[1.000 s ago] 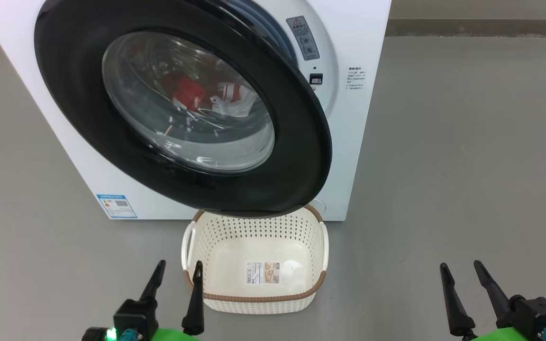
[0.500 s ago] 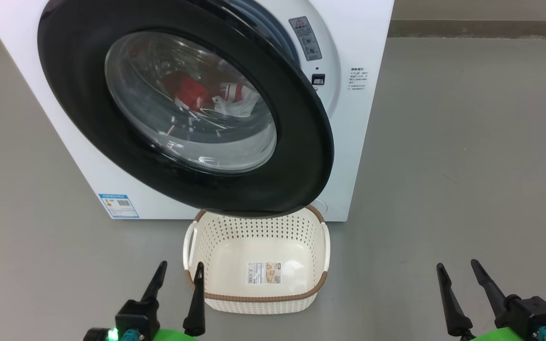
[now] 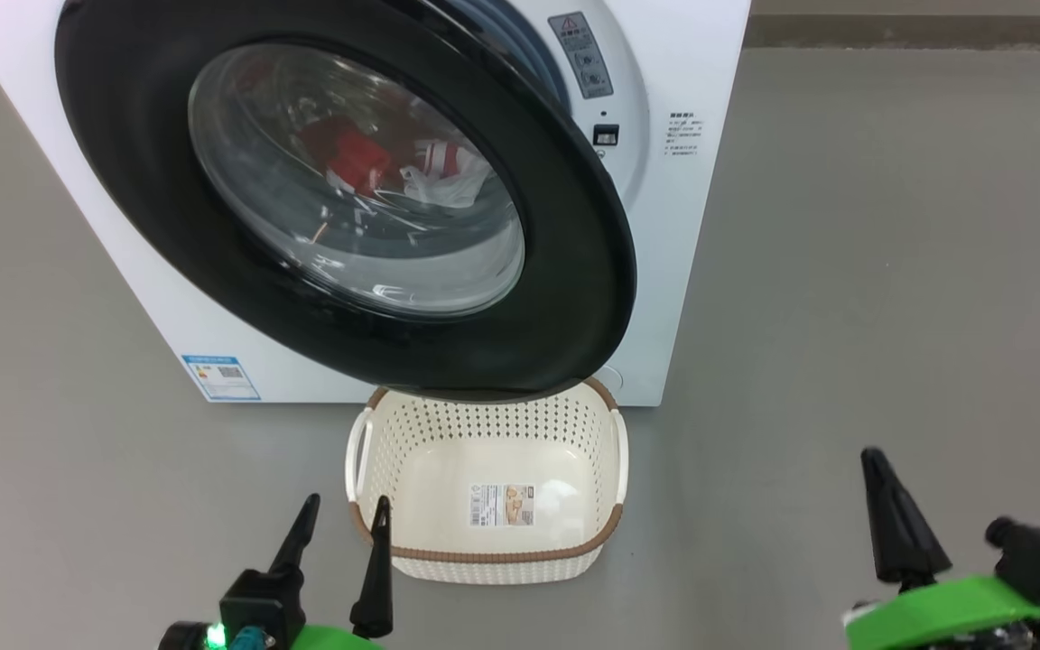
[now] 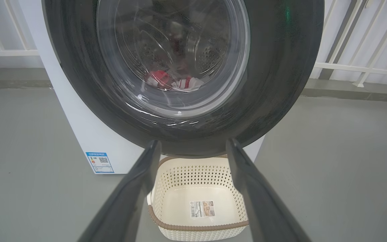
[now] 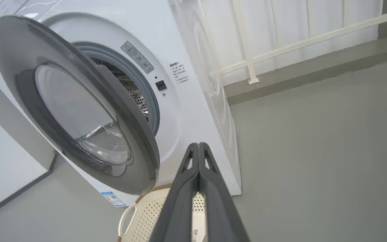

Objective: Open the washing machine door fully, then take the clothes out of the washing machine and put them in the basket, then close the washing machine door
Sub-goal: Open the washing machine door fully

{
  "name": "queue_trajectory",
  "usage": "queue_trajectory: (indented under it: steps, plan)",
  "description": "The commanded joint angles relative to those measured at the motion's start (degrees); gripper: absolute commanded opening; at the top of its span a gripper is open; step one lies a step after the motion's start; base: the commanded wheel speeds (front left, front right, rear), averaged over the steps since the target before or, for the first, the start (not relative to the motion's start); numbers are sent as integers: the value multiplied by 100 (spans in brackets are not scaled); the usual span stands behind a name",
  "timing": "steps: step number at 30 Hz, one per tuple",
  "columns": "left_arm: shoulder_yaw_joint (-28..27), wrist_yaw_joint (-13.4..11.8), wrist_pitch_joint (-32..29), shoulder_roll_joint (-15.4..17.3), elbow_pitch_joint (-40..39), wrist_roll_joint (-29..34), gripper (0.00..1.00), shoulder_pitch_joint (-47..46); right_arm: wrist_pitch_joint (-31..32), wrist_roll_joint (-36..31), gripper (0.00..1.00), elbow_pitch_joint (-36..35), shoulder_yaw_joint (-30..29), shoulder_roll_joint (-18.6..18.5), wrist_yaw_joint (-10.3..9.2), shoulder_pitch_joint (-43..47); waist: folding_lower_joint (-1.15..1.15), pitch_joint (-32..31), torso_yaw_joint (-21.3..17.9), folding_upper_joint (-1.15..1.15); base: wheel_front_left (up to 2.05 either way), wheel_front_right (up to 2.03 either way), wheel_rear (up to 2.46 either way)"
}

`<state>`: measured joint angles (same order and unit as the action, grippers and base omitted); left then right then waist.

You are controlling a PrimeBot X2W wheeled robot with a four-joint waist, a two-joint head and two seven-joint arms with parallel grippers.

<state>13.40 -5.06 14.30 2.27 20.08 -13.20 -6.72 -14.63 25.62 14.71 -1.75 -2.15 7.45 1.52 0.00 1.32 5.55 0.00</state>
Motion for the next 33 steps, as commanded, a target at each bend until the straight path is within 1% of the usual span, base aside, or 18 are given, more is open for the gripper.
queue_trajectory:
  steps: [1, 2, 6, 11, 12, 14, 20, 24, 25, 29, 33]
  plan:
    - [-155, -37, 70, 61, -181, -37, 100, -170, -37, 553, 0, -139, 186, -73, 3, -358, 0, 75, 2, 0, 0, 0, 0]
    - [-145, -41, 70, 61, -199, -39, 100, -195, -37, 731, 0, -145, 215, -81, 3, -458, 0, 118, 8, 0, 0, 0, 0]
    - [-74, -69, 70, 61, -283, -72, 100, -340, 106, 2049, 0, -219, 273, -123, 3, -906, 0, 332, 63, 0, 0, 0, 0]
    - [79, -168, 70, 61, -445, -131, 100, -532, 492, 3531, 0, -292, 189, -338, 3, -1498, 0, 630, 166, 0, 0, 0, 0]
    - [79, -168, 70, 61, -445, -131, 100, -532, 492, 3531, 0, -292, 189, -338, 3, -1498, 0, 630, 166, 0, 0, 0, 0]
    - [126, -194, 70, 61, -502, -143, 100, -613, 702, 4166, 0, -257, 83, -386, 3, -1753, 0, 757, 215, 0, 0, 0, 0]
    - [256, -261, 70, 61, -628, -155, 100, -829, 1425, 5678, 0, 71, -270, -524, 3, -2495, 0, 1063, 350, 0, 0, 0, 0]
    - [304, -291, 70, 61, -688, -156, 100, -944, 1928, 6370, 0, 496, -457, -584, 3, -2999, 0, 1222, 421, 0, 0, 0, 0]
    - [338, -305, 70, 61, -723, -197, 100, -996, 2186, 6609, 0, 746, -486, -604, 3, -3254, 0, 1304, 470, 0, 0, 0, 0]
    - [416, -345, 70, 61, -793, -249, 100, -1116, 2622, 6832, 0, 1205, -413, -629, 3, -3749, 0, 1465, 554, 0, 0, 0, 0]
    - [491, -373, 70, 61, -830, -290, 100, -1224, 2983, 6853, 0, 1547, -229, -610, 3, -4168, 0, 1591, 633, 0, 0, 0, 0]
